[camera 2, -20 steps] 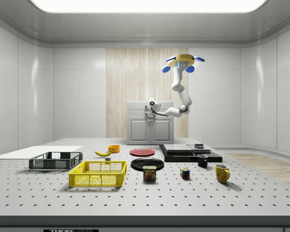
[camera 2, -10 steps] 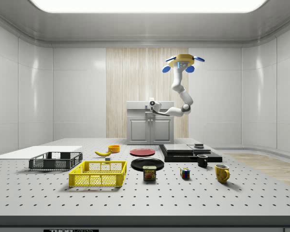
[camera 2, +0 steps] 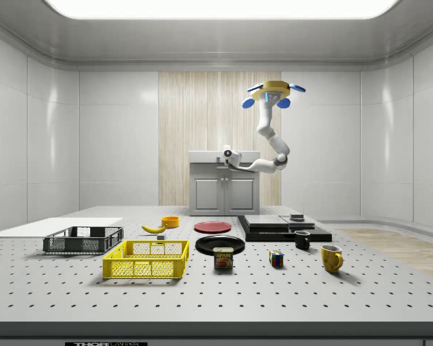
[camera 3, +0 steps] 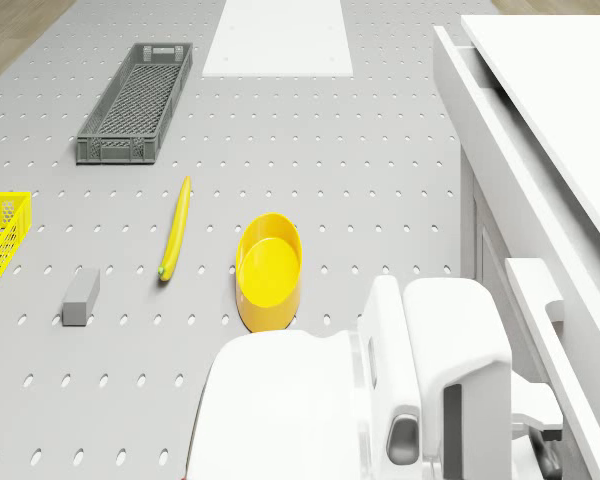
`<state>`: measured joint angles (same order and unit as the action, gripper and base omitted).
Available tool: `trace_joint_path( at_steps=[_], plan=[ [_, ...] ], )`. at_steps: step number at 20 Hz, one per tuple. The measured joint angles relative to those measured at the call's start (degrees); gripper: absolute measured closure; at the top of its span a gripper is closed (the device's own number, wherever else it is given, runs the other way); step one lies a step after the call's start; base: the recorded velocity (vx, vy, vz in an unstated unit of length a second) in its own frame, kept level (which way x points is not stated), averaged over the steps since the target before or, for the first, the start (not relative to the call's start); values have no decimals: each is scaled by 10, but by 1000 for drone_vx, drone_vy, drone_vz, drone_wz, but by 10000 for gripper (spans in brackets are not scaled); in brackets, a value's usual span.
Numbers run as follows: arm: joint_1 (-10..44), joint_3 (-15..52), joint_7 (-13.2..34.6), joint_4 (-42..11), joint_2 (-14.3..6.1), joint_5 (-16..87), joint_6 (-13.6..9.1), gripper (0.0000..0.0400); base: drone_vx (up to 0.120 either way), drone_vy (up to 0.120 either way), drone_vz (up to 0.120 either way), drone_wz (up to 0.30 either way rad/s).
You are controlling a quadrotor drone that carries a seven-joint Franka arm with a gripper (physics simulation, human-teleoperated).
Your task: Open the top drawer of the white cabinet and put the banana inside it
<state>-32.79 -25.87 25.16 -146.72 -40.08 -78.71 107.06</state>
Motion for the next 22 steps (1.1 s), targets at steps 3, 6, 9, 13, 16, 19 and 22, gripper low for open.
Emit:
trace_joint_path(
  at_steps=[3, 6, 9, 13, 16, 19, 22],
  plan=[
    [8, -12, 3, 0, -4, 15, -14, 194, 0, 0, 0, 0],
    [13, -20, 5, 1, -6, 24, -22, 92, 0, 0, 0, 0],
    [16, -25, 7, 2, -7, 29, -27, 43, 0, 0, 0, 0],
    [17, -25, 18, 10, -11, 33, -30, 16, 0, 0, 0, 0],
    [15, -22, 23, 13, -12, 32, -27, 8, 0, 0, 0, 0],
    [10, -13, 23, 13, -10, 22, -18, 4, 0, 0, 0, 0],
    [6, -4, 22, 14, -8, 13, -10, 2, 0, 0, 0, 0]
  ],
)
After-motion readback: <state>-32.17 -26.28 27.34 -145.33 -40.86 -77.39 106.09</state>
